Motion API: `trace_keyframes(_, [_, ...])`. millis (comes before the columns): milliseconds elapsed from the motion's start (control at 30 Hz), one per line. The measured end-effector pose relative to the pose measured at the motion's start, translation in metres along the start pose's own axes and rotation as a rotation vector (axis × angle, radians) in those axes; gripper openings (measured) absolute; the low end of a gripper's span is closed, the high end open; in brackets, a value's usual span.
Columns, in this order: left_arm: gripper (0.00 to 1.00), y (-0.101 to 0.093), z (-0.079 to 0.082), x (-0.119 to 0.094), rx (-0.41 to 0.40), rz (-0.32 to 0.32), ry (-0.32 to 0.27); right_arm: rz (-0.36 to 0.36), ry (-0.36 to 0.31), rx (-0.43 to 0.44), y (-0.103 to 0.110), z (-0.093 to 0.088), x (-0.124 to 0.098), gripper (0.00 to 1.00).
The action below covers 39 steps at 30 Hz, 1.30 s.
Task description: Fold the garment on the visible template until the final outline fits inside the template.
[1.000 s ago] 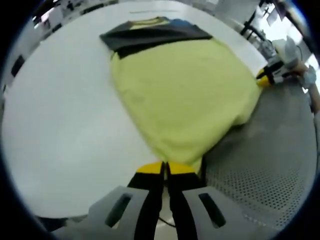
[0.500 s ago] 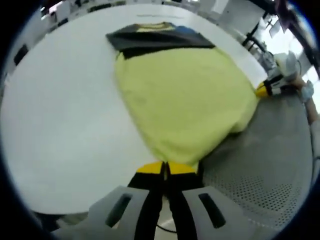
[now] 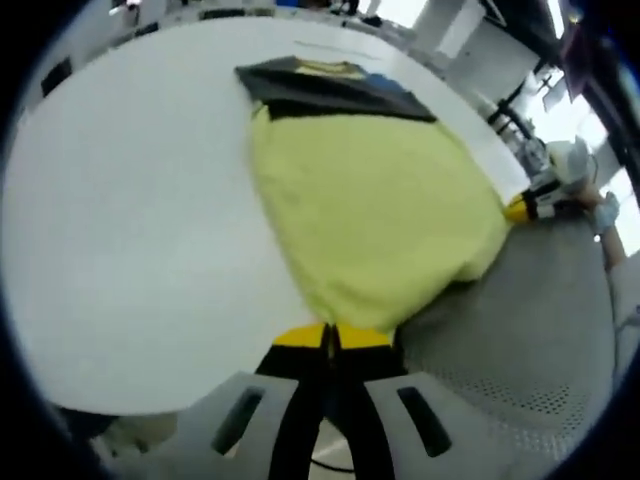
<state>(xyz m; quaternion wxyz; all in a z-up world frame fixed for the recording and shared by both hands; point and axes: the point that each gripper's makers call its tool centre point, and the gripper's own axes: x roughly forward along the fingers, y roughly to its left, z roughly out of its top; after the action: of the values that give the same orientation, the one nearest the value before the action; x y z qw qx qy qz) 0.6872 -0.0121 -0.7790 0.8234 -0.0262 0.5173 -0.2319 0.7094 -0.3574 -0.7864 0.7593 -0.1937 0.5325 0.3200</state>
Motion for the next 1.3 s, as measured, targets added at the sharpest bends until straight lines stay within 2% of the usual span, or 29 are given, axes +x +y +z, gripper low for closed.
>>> trace_keyframes(233, [0.0, -0.001, 0.0, -0.001, 0.017, 0.014, -0.006, -0.008, -0.002, -0.009, 0.0, 0.0, -0.001, 0.02])
trace_keyframes(400, [0.0, -0.006, 0.006, -0.008, 0.016, 0.004, -0.036, -0.013, -0.009, -0.009, -0.001, 0.0, -0.005, 0.02])
trace_keyframes(467, [0.0, -0.005, 0.008, -0.012, 0.035, 0.018, -0.039, -0.015, -0.023, -0.005, -0.002, 0.002, -0.01, 0.02])
trace_keyframes(733, [0.0, -0.012, 0.018, -0.031, 0.042, 0.008, -0.097, -0.018, -0.118, 0.014, 0.0, 0.014, -0.032, 0.02])
trace_keyframes(1300, [0.0, -0.019, 0.028, -0.051, 0.065, 0.01, -0.122, -0.037, -0.196, 0.022, 0.003, 0.021, -0.059, 0.02])
